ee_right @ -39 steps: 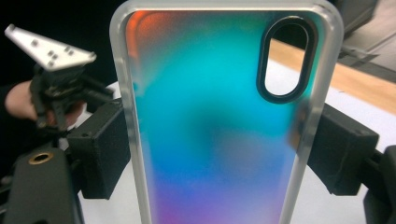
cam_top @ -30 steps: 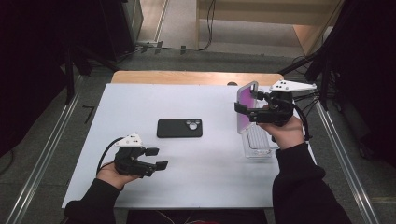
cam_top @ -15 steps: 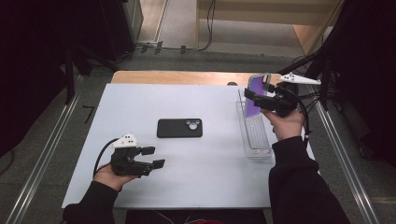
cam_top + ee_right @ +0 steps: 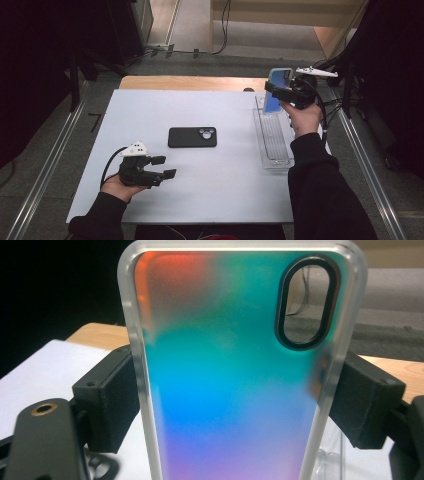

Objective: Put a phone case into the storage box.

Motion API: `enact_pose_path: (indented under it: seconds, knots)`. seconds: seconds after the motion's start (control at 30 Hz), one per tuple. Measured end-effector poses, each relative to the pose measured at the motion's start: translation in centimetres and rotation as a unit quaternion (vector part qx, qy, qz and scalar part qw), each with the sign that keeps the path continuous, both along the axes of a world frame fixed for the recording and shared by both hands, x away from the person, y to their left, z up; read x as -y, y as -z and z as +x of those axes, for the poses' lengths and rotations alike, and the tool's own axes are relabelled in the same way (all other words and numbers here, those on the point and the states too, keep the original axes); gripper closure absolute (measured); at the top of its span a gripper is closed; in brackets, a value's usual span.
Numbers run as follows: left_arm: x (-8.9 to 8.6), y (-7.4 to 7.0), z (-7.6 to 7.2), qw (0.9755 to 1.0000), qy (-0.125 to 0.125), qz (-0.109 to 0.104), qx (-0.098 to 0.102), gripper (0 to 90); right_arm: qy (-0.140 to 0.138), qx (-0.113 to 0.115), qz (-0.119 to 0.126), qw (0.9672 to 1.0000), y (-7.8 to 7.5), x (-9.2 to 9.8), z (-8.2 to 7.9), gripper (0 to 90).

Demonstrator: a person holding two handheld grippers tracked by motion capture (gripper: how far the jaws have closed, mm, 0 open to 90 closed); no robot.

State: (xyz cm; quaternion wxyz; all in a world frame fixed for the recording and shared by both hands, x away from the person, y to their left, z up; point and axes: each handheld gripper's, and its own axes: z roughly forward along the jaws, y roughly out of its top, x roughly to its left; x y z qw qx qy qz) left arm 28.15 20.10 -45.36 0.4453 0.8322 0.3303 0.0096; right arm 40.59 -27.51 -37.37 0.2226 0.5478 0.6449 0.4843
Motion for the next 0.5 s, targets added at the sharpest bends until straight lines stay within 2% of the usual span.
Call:
enact_pose_path:
  seconds: [0.13, 0.37, 0.5]
  knots:
    - [0.0, 0.2, 0.2, 1.0, 0.002, 0.005, -0.003, 30.9, 0.003, -0.011, -0.019, 0.9998, 0.7, -0.1, 1.6, 15.0]
    - [0.0, 0.2, 0.2, 1.0, 0.003, 0.002, -0.004, 31.0, 0.024, -0.022, -0.017, 0.9993, 2.5, 0.2, 4.0, 15.0]
    - [0.0, 0.2, 0.2, 1.0, 0.004, 0.001, -0.004, 30.9, 0.041, -0.033, -0.04, 0.9979, 3.4, 0.0, 4.9, 15.0]
